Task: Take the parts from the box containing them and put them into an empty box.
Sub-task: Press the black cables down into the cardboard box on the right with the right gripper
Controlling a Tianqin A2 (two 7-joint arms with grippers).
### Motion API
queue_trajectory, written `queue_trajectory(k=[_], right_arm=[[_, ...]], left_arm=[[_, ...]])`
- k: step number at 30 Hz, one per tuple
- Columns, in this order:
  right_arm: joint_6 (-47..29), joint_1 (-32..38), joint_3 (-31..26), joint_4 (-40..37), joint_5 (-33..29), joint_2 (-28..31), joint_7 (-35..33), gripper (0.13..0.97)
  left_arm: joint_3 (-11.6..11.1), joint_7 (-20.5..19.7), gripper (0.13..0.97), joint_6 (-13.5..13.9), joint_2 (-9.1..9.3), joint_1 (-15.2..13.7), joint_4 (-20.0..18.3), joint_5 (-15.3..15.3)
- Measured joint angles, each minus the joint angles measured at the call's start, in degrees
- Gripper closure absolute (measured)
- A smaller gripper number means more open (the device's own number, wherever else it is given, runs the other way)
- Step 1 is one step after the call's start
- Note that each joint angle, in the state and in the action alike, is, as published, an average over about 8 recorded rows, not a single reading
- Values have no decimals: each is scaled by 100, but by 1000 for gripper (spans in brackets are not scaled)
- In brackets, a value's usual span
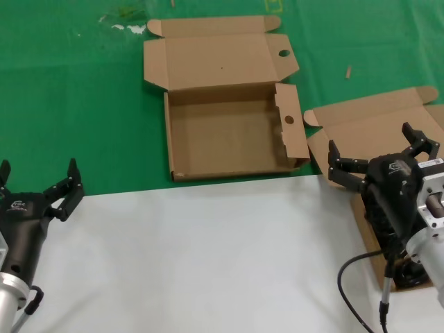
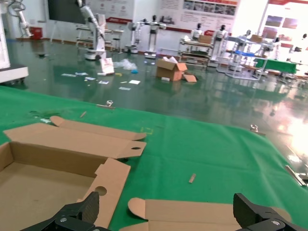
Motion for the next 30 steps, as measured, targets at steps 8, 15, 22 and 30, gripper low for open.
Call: queue_trajectory(k=[8, 15, 22, 30], right_arm=[[8, 23, -671, 379, 43, 1478, 642, 129], [-1388, 372, -886, 665, -522, 3199, 1399, 129], [-3170, 1439, -1624, 389, -329, 4568, 829, 129], [-5150, 2971, -2463, -513, -526, 4824, -341, 129]], left_arm=[[0, 0, 441, 0, 0, 0, 0, 0], [0, 0, 630, 0, 0, 0, 0, 0], [0, 0, 762, 0, 0, 0, 0, 0], [0, 0, 833, 0, 0, 0, 0, 0]])
